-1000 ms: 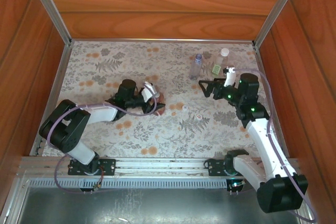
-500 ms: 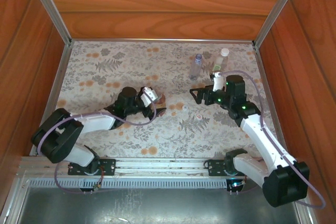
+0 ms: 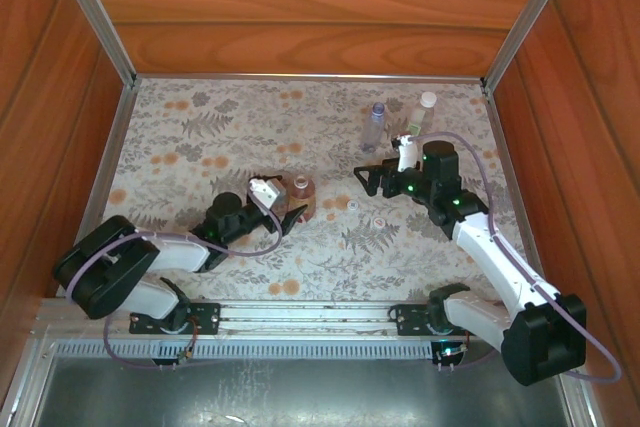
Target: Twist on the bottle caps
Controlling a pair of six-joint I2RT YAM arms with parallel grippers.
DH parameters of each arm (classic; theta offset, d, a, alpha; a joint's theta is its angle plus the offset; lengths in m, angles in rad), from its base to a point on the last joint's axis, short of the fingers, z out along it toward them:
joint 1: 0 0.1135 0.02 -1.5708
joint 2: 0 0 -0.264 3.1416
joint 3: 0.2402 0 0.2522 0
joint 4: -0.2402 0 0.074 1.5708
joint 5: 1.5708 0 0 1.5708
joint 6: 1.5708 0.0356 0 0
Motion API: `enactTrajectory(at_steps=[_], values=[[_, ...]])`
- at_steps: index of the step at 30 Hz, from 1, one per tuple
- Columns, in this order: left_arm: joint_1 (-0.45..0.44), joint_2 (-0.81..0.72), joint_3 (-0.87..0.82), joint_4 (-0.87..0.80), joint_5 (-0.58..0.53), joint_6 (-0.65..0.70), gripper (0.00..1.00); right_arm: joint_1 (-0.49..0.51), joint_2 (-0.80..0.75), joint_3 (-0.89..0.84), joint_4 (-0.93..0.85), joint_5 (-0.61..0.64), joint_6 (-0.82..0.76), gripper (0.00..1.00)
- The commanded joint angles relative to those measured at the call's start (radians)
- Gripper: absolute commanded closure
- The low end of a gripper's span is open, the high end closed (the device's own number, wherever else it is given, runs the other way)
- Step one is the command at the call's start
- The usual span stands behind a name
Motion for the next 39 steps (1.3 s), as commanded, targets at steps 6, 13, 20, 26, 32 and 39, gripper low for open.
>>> enactTrajectory(at_steps=[6, 13, 20, 26, 32, 39], values=[[-0.07, 0.186, -0.005, 0.327, -0.068, -0.033, 0.0, 0.026, -0.015, -0.056, 0.054, 0.014, 0.016, 0.0], [-0.082, 0.253, 0.047, 0.326, -0.093, -0.025, 0.07, 0.04, -0.032, -0.085, 0.062, 0.031, 0.027, 0.0], [-0.083, 0.3, 0.06, 0.326, -0.09, -0.021, 0.17, 0.042, -0.055, -0.089, 0.04, 0.061, 0.018, 0.0], [-0.082, 0.299, 0.042, 0.326, -0.077, -0.019, 0.27, 0.047, -0.058, -0.097, 0.046, 0.079, 0.016, 0.0], [-0.082, 0.312, 0.046, 0.325, -0.024, -0.012, 0.32, 0.088, -0.072, -0.123, 0.025, 0.163, -0.02, 0.0], [-0.041, 0.342, 0.082, 0.325, 0.237, -0.026, 0.35, 0.168, -0.065, -0.147, -0.028, 0.269, -0.039, 0.01]])
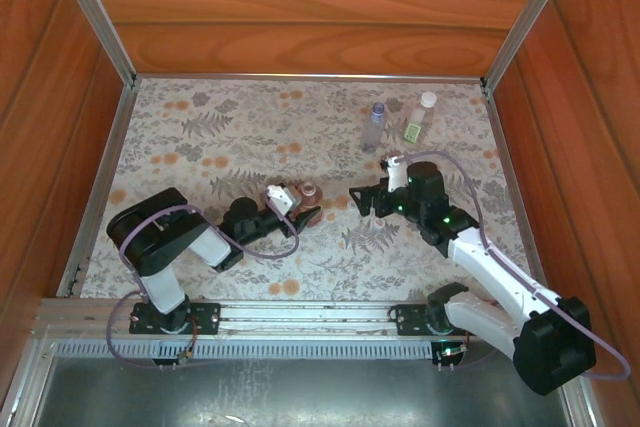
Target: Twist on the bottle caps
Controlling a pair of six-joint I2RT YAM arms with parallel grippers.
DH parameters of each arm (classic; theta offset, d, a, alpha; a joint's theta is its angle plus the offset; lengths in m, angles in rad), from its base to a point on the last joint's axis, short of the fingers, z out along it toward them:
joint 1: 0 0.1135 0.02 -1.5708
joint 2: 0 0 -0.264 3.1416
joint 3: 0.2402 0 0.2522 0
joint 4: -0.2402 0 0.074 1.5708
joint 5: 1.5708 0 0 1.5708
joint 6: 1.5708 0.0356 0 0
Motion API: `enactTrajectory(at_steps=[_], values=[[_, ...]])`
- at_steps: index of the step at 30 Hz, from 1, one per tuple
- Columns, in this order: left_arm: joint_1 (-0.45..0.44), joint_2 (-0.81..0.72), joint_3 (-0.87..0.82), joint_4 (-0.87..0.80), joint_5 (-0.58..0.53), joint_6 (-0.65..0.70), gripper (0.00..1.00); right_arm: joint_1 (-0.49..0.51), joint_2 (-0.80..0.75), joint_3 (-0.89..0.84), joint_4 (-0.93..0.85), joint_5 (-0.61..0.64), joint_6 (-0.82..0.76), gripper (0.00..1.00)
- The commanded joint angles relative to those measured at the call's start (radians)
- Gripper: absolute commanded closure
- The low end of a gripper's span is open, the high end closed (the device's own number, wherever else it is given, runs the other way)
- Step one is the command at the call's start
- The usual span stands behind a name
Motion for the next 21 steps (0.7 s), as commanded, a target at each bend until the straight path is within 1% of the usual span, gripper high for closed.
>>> enactTrajectory(at_steps=[1, 4, 6, 7, 12, 13, 16, 18, 19, 21], values=[[0.032, 0.037, 0.034, 0.019, 0.214, -0.021, 0.35, 0.036, 0.009, -0.006, -0.054, 0.089, -0.02, 0.03], [0.061, 0.06, 0.052, 0.019, 0.314, -0.031, 0.36, 0.055, 0.052, 0.011, -0.097, 0.115, 0.006, 0.08], [0.07, 0.062, 0.057, 0.019, 0.337, -0.028, 0.36, 0.081, 0.086, 0.022, -0.111, 0.153, 0.019, 0.09], [0.073, 0.064, 0.059, 0.019, 0.349, -0.021, 0.36, 0.093, 0.108, 0.027, -0.112, 0.172, 0.024, 0.13], [0.096, 0.073, 0.065, 0.019, 0.394, -0.001, 0.37, 0.147, 0.244, 0.067, -0.096, 0.25, 0.035, 0.13], [0.101, 0.076, 0.067, 0.019, 0.401, -0.006, 0.37, 0.151, 0.268, 0.071, -0.088, 0.255, 0.035, 0.15], [0.108, 0.081, 0.069, 0.019, 0.409, -0.011, 0.38, 0.166, 0.342, 0.091, -0.07, 0.274, 0.051, 0.21], [0.106, 0.088, 0.07, 0.017, 0.405, -0.01, 0.38, 0.168, 0.388, 0.108, -0.06, 0.268, 0.061, 0.34], [0.106, 0.092, 0.072, 0.019, 0.402, -0.008, 0.38, 0.17, 0.407, 0.114, -0.057, 0.268, 0.066, 0.37], [0.106, 0.096, 0.075, 0.017, 0.4, -0.009, 0.38, 0.17, 0.451, 0.13, -0.055, 0.276, 0.069, 0.38]])
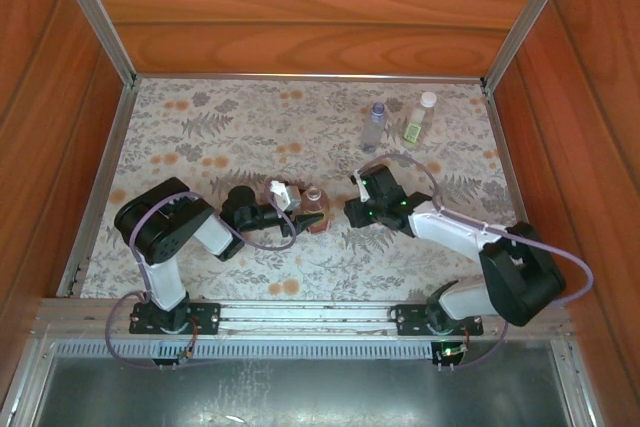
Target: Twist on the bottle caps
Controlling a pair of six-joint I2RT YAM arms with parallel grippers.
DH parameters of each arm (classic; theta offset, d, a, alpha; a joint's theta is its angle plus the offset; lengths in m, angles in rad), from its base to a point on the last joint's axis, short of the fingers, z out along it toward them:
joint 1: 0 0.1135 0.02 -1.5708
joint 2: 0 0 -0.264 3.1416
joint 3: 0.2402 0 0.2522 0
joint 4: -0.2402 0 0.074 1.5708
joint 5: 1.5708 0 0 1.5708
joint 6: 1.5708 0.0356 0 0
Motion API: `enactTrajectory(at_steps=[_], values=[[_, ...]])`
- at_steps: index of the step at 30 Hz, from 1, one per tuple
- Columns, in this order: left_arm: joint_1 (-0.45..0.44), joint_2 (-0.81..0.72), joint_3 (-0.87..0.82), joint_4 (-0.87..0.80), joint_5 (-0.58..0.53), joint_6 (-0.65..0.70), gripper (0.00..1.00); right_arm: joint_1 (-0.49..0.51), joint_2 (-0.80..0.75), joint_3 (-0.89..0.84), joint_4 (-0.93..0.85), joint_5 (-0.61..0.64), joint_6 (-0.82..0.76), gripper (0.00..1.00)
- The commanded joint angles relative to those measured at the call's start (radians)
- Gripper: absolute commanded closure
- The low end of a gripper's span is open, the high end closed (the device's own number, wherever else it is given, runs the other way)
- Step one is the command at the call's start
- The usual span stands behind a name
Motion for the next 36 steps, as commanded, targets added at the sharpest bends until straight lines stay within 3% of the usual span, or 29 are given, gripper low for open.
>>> enactTrajectory(at_steps=[1, 15, 30, 36], values=[[0.006, 0.025, 0.012, 0.003, 0.025, -0.008, 0.38, 0.008, 0.054, 0.037, 0.019, 0.038, 0.024, 0.39], [-0.001, 0.027, 0.021, -0.015, 0.016, 0.001, 0.41, 0.008, 0.208, 0.096, 0.058, 0.098, 0.038, 0.51], [-0.003, 0.026, 0.022, -0.02, 0.013, 0.003, 0.41, 0.008, 0.218, 0.109, 0.049, 0.093, 0.03, 0.68], [-0.003, 0.025, 0.023, -0.021, 0.013, 0.003, 0.41, 0.009, 0.214, 0.111, 0.04, 0.091, 0.027, 0.69]])
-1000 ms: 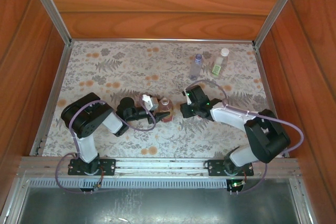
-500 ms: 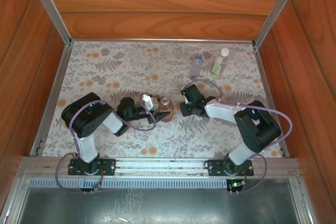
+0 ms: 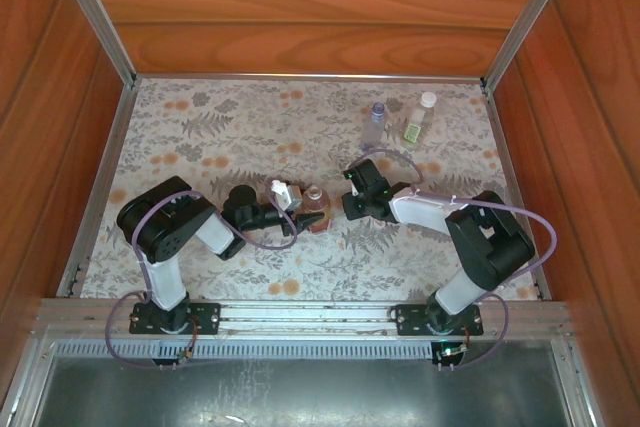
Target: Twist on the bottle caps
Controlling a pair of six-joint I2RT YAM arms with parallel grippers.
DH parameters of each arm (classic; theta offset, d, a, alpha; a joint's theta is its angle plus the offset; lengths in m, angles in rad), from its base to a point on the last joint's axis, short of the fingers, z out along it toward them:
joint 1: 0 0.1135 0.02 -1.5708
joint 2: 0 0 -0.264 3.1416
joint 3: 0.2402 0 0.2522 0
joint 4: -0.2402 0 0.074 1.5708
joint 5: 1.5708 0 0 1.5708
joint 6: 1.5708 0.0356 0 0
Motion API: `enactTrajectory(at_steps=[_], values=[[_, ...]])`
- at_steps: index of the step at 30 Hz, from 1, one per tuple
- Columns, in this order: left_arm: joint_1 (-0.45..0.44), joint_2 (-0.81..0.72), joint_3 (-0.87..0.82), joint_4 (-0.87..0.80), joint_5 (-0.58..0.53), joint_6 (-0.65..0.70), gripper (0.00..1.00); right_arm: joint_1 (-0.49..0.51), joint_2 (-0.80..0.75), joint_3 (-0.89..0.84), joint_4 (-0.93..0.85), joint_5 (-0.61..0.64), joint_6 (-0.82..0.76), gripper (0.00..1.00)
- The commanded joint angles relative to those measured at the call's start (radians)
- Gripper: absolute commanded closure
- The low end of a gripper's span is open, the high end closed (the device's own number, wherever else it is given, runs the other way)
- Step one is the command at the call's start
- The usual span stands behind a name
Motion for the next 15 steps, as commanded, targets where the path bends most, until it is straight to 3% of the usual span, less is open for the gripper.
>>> enactTrajectory(at_steps=[1, 7, 15], values=[[-0.001, 0.011, 0.01, -0.026, 0.007, 0.003, 0.41, 0.009, -0.009, 0.019, -0.019, 0.008, 0.0, 0.69], [-0.001, 0.013, 0.012, -0.028, 0.004, 0.001, 0.41, 0.01, -0.079, 0.036, -0.097, -0.012, -0.013, 0.68], [-0.004, 0.014, 0.024, -0.049, 0.001, 0.001, 0.41, 0.023, -0.175, 0.136, -0.35, -0.042, -0.038, 0.68]])
